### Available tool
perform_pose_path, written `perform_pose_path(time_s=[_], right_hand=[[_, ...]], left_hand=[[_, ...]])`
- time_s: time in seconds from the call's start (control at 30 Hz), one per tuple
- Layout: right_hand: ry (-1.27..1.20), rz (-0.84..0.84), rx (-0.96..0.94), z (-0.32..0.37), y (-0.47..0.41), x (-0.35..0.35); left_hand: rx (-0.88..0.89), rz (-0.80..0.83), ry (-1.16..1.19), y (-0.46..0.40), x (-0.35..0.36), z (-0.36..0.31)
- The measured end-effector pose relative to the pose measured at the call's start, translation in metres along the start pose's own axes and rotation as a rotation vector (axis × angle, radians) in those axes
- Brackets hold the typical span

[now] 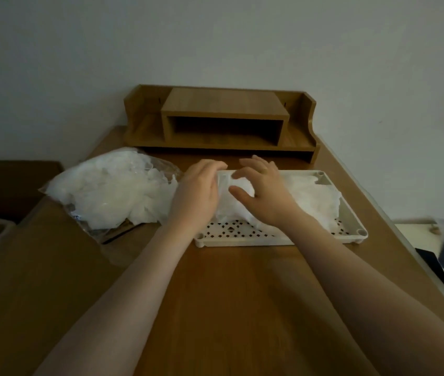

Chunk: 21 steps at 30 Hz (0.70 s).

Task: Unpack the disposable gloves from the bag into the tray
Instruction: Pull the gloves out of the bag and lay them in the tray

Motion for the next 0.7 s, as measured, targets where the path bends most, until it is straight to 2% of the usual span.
perform_pose_path(time_s=[0.07,0.13,0.2,0.33,0.4,0.5,0.7], right_hand=[[-0.09,0.006,-0.069,0.036,-0.008,0.012],[-0.119,0.083,-0.046,0.057,-0.017,0.039],[-0.109,0.129,0.052,0.065,-0.024,0.064],[-0.186,0.12,0.326,0.054,-0.03,0.091],[-0.18,0.097,0.378,0.051,-0.035,0.099],[-0.295,0.034,0.415,0.043,-0.036,0.099],[-0.87,-0.134,0.506,0.026,-0.019,0.07]], left_hand=[[-0.076,-0.15,0.014,0.003,-0.027,0.025],[-0.146,-0.244,0.056,0.006,-0.043,0.046],[-0.218,-0.277,0.13,0.01,-0.047,0.062],[-0.386,-0.318,0.331,0.01,-0.047,0.089],[-0.416,-0.332,0.405,0.01,-0.047,0.097],[-0.419,-0.288,0.404,0.01,-0.042,0.103],[-0.423,0.003,0.304,0.011,-0.013,0.1]])
Point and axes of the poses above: each hand's wrist, its own y-axis away from the middle knuckle, its own x-axis out of the palm, z = x × y, the point moved 9 cm from there along -y, towards the middle knuckle, and after that the axes turned 2 degrees about x, right-handed, at the moved point
